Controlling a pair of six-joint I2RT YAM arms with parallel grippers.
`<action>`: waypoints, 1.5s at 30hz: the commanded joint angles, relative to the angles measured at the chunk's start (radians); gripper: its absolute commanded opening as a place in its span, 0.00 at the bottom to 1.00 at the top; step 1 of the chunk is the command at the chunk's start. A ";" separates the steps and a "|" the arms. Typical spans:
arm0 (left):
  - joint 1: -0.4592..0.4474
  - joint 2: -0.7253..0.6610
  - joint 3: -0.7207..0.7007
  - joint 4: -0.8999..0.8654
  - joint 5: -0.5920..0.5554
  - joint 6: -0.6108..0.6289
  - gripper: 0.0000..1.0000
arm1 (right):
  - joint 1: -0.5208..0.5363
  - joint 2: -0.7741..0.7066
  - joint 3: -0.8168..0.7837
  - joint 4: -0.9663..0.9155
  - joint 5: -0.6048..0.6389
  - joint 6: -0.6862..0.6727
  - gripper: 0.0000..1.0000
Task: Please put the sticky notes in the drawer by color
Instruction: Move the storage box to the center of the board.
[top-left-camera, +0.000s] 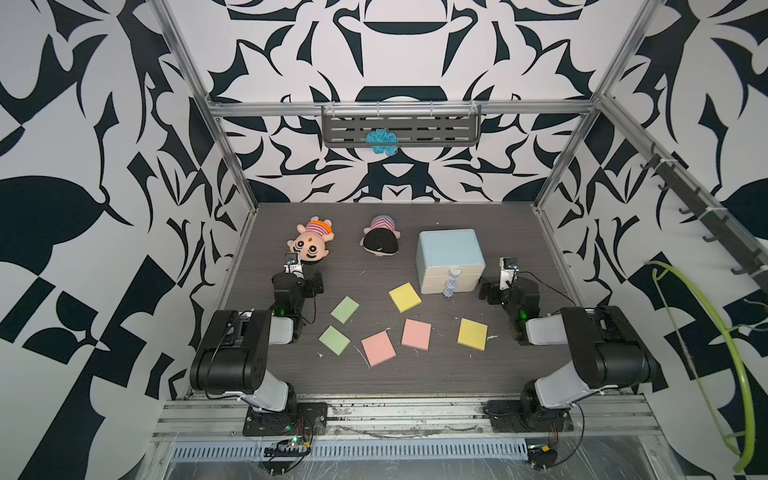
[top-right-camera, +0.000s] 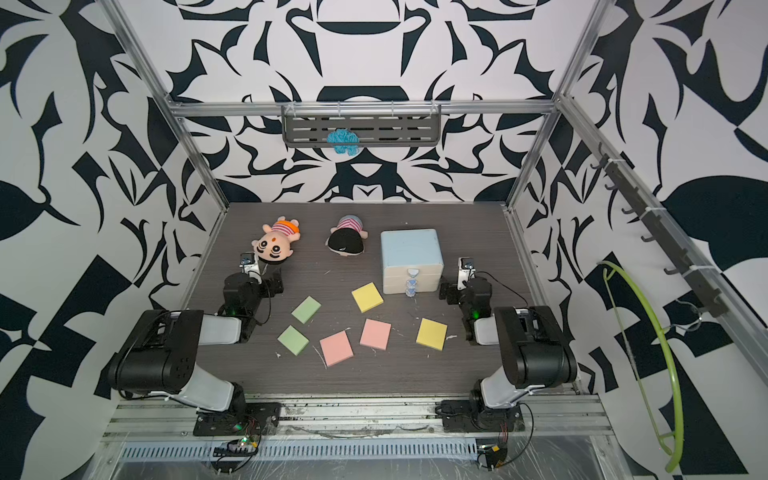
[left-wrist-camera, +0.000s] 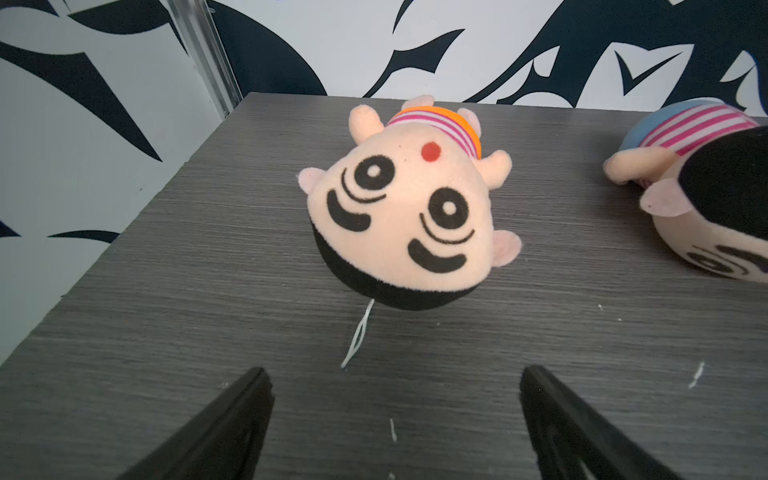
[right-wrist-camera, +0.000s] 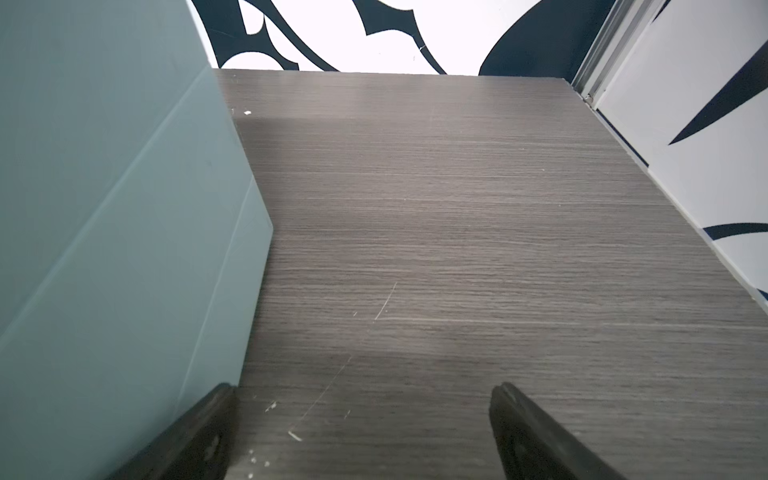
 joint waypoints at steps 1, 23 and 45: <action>0.000 0.003 0.009 -0.007 -0.015 -0.010 0.99 | -0.004 -0.005 0.048 -0.036 0.003 -0.001 0.99; 0.000 0.004 0.012 -0.012 -0.010 -0.003 0.99 | -0.004 -0.003 0.052 -0.043 0.005 -0.001 0.99; -0.313 -0.377 0.279 -0.634 -0.035 -0.127 0.99 | -0.004 -0.635 0.208 -0.792 -0.097 0.194 0.99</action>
